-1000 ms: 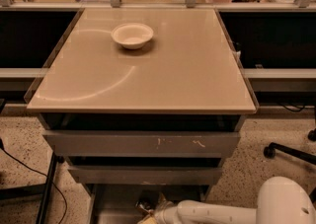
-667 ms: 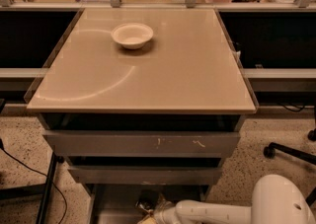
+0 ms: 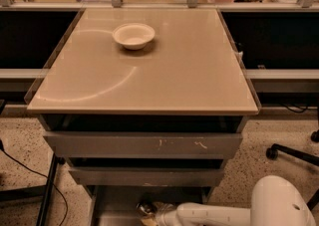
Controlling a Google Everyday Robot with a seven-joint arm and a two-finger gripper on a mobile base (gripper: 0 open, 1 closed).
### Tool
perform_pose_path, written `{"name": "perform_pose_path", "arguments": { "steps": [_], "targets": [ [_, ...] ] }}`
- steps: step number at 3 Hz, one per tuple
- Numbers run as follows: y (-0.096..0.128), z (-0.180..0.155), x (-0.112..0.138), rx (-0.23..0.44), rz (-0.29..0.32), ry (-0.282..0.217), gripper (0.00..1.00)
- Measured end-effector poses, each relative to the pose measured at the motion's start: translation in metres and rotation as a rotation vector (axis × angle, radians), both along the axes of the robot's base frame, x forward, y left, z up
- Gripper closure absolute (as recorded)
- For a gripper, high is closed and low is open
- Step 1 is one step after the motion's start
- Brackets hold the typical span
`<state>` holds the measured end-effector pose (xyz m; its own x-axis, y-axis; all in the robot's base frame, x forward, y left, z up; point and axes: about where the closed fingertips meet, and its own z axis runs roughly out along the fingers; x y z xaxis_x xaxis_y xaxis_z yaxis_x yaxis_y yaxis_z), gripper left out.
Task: Pick orange can from bottom drawer and place on counter
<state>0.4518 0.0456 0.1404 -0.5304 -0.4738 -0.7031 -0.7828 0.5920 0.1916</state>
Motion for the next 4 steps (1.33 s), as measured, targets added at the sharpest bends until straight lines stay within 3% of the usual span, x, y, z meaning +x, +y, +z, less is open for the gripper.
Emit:
{"name": "perform_pose_path", "arguments": {
  "steps": [2, 3, 4],
  "targets": [
    [0.0, 0.0, 0.0, 0.0, 0.0, 0.0, 0.88],
    [0.001, 0.009, 0.0, 0.043, 0.019, 0.007, 1.0],
    [-0.012, 0.05, -0.008, 0.128, 0.072, 0.018, 1.0]
  ]
}}
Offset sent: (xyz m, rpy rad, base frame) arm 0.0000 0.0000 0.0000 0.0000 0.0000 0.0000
